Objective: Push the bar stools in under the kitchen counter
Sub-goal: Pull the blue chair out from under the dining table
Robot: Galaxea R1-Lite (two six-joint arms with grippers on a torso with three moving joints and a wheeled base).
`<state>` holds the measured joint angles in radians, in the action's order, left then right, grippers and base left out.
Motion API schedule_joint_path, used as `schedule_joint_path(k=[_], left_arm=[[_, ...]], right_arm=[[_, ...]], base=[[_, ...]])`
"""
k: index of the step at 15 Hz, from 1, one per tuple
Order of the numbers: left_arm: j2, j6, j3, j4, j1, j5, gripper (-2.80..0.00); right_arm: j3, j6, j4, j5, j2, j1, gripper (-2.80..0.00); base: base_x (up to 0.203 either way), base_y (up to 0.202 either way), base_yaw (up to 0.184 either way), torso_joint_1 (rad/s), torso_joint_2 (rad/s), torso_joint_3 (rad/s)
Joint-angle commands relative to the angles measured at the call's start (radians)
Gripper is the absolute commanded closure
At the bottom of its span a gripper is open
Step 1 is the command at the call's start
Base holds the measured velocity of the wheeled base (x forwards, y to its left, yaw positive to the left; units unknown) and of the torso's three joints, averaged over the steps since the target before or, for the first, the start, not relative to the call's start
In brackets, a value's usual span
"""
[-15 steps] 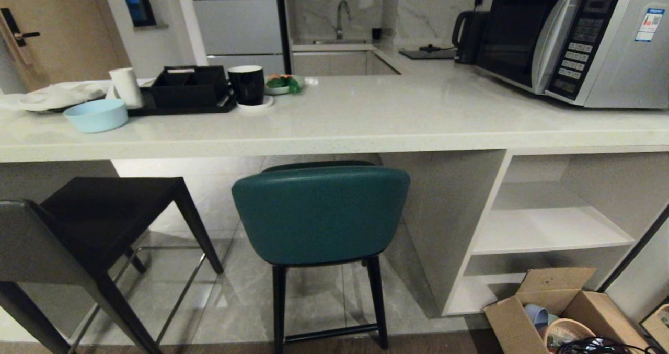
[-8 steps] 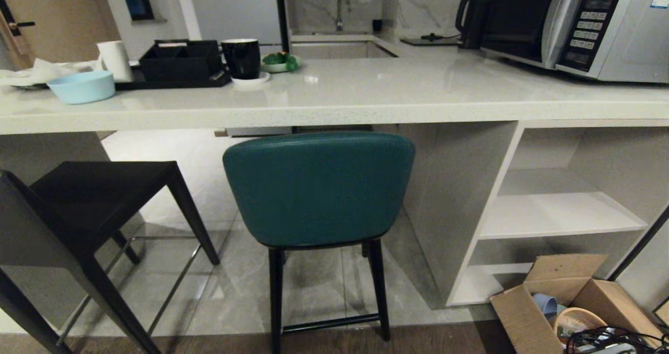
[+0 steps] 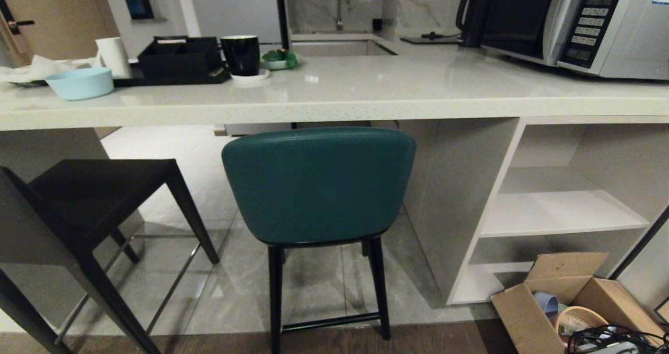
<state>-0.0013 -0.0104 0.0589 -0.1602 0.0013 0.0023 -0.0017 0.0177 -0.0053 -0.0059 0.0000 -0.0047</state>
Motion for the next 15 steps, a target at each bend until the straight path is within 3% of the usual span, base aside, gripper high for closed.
schedule_joint_path(k=[1, 9, 15], left_arm=[[0.0, 0.0, -0.001, -0.002, 0.0, 0.001, 0.0], [-0.002, 0.006, -0.001, -0.001, 0.0, 0.005, 0.0], [0.0, 0.006, -0.001, -0.001, -0.001, 0.004, 0.0]], right_arm=[[0.0, 0.0, -0.001, 0.0, 0.0, 0.0, 0.0], [0.0, -0.001, -0.001, 0.0, 0.001, 0.0, 0.0], [0.0, -0.001, -0.001, 0.0, 0.0, 0.0, 0.0]], base=[[0.0, 0.0, 0.0, 0.0, 0.0, 0.0], [0.0, 0.0, 0.0, 0.0, 0.0, 0.0], [0.175, 0.0, 0.001, 0.003, 0.0, 0.006]])
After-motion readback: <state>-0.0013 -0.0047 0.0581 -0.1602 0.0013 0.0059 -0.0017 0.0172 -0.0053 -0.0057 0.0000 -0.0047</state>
